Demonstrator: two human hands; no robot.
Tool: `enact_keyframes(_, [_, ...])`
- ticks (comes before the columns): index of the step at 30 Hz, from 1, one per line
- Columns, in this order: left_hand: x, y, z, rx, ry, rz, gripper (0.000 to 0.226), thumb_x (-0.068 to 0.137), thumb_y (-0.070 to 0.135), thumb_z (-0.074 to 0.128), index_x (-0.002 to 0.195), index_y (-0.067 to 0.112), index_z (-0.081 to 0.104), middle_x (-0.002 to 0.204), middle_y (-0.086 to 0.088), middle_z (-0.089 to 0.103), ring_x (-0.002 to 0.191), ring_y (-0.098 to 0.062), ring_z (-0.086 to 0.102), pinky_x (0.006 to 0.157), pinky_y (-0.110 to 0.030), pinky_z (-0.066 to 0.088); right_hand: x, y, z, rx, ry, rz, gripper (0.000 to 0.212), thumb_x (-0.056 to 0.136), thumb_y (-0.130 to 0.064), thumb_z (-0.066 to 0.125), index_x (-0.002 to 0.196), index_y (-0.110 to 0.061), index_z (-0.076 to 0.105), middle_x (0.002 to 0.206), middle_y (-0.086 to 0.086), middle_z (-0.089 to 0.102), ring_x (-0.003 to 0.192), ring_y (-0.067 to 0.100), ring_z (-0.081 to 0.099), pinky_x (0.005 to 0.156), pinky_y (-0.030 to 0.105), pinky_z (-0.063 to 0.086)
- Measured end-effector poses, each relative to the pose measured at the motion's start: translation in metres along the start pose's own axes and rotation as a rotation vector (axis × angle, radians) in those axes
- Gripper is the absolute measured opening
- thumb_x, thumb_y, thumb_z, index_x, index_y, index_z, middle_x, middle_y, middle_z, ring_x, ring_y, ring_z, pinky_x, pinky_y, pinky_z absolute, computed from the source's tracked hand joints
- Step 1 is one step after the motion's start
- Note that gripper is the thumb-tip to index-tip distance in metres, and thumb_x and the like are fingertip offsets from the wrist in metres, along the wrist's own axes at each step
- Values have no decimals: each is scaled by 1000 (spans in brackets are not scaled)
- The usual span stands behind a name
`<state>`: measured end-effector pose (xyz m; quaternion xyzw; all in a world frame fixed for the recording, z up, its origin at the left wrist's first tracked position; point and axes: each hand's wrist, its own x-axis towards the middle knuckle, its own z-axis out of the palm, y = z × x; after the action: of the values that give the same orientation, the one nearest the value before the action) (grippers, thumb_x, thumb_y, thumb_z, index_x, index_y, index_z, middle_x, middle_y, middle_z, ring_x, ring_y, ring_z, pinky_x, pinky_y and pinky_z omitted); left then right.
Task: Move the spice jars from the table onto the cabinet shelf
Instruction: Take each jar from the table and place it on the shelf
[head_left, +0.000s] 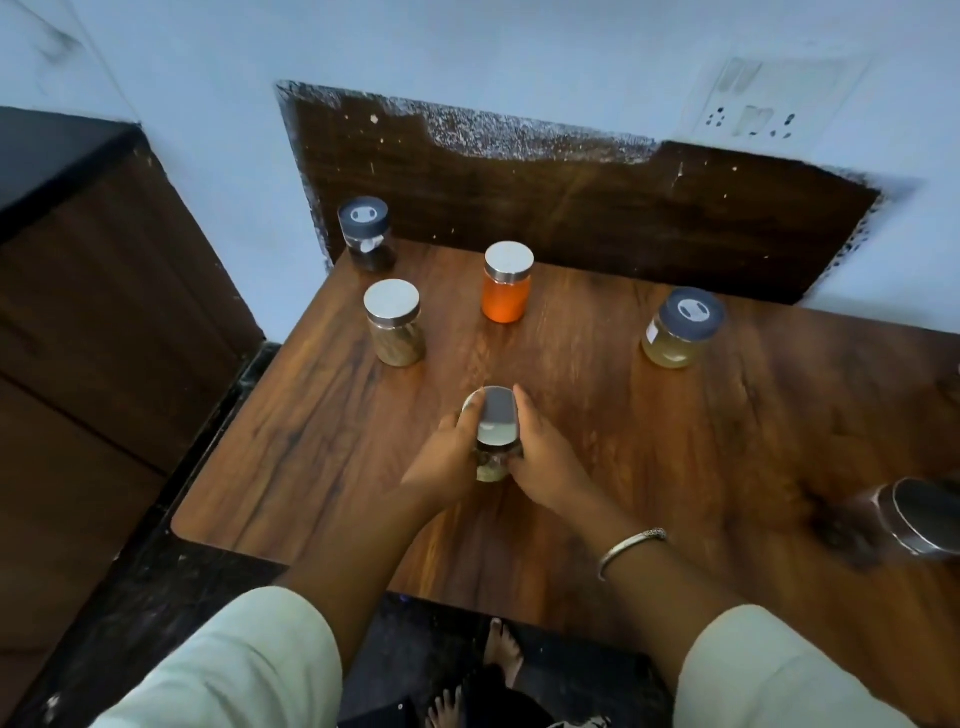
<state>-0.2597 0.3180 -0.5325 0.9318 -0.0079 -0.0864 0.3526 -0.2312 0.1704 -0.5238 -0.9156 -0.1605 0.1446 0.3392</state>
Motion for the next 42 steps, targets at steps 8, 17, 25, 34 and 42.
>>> enact_keyframes(8, [-16,27,-19,-638,91,100,64,88,-10,43,134,33,36,134,-10,47,120,-19,49,102,-43,44,-13,0,-24,344,273,-35,66,79,-36,70,136,-18,42,130,-2,49,118,16,50,99,41,45])
enact_keyframes(17, [-25,53,-52,-916,28,115,40,98,14,38,134,32,30,114,-1,59,94,-18,64,76,-41,55,-36,-16,-55,828,-75,-57,87,71,-22,74,142,-39,25,129,-4,52,113,14,58,80,32,55])
enact_keyframes(25, [-28,66,-54,-734,76,80,69,93,36,49,145,44,5,127,4,55,103,-9,64,86,-34,55,-35,-41,-51,582,209,-11,95,70,-45,75,146,-32,18,141,-3,41,122,13,46,89,27,47])
enact_keyframes(34, [-36,80,-62,-1084,35,106,72,78,24,70,137,28,29,128,-8,55,112,-24,60,90,-44,52,-52,-51,-71,804,56,-123,79,71,-35,69,139,-33,28,128,2,52,113,16,57,80,24,55])
enact_keyframes(42, [-39,93,-61,-817,62,156,68,89,40,51,146,35,14,136,-2,46,121,-17,52,97,-35,48,-57,-54,-75,837,135,-116,86,71,-22,79,140,-32,30,126,-3,55,110,12,60,76,25,55])
